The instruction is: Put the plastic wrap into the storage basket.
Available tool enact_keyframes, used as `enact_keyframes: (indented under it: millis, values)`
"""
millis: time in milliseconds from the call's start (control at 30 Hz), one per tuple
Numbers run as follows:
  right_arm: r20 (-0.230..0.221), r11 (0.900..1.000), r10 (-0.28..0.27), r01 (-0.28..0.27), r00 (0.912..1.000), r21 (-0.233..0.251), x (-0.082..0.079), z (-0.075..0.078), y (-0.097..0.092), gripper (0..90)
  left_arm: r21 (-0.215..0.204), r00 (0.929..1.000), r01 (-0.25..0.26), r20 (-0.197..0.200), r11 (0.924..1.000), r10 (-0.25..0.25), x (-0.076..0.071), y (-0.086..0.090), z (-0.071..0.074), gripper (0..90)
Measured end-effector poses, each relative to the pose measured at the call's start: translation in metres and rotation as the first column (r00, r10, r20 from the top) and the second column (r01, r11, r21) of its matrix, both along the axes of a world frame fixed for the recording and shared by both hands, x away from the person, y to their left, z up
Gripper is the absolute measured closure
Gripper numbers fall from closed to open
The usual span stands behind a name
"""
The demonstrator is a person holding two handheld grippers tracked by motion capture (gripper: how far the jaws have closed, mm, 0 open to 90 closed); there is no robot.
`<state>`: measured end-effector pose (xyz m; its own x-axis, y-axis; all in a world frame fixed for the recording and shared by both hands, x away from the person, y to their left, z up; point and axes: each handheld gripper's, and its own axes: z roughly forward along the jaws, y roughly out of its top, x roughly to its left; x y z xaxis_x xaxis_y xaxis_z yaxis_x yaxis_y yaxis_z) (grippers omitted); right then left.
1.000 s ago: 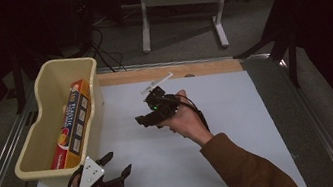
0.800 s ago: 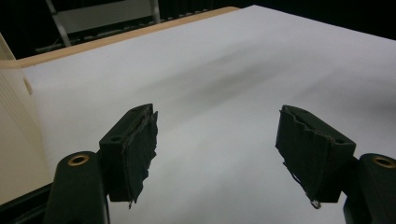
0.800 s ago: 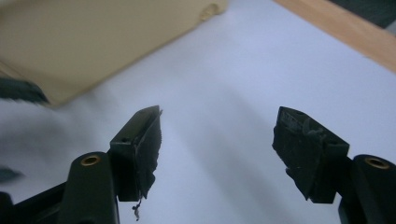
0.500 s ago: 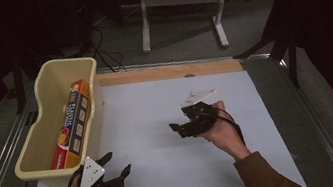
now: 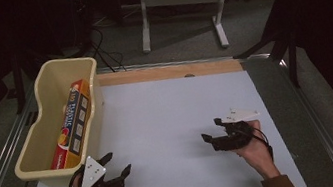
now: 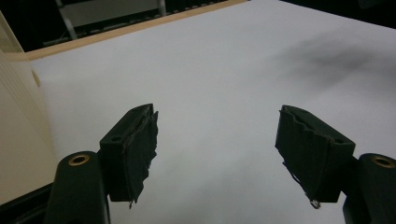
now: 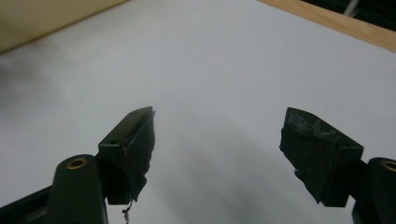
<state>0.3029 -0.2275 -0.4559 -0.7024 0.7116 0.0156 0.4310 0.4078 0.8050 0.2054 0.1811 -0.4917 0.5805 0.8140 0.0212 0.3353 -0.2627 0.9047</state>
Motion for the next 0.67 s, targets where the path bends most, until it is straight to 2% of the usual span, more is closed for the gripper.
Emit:
enact_keyframes:
  millis: [67,167,300,367,533,667]
  values:
    - [0.005,0.9999,-0.016,0.016,0.9999,0.005,-0.005,-0.007,-0.011,24.3,0.001,1.0,0.001,0.0,1.0,-0.001,0.0,0.0,0.0,29.0]
    - [0.013,0.9984,-0.037,0.037,0.9992,0.044,-0.017,-0.016,-0.029,23.8,0.004,1.0,0.002,-0.001,1.0,-0.002,0.0,-0.001,0.0,29.0]
    - [0.033,0.9974,-0.062,0.061,0.9975,0.039,-0.025,-0.019,-0.041,23.8,0.007,1.0,0.008,-0.006,0.9999,-0.008,0.0,-0.002,-0.001,28.8]
    - [0.047,0.9937,-0.085,0.082,0.9952,0.076,-0.032,-0.022,-0.055,23.8,0.005,0.9999,0.009,-0.012,0.9999,-0.009,0.001,-0.003,-0.002,28.7]
    - [0.063,0.9892,-0.104,0.096,0.9926,0.11,-0.037,-0.025,-0.066,22.7,0.01,0.9996,0.02,-0.022,0.9998,-0.02,0.003,-0.005,-0.003,28.7]
    - [0.067,0.9915,-0.108,0.102,0.9919,0.08,-0.036,-0.027,-0.067,22.2,0.017,0.9992,0.025,-0.033,0.9996,-0.024,0.004,-0.008,-0.004,28.7]
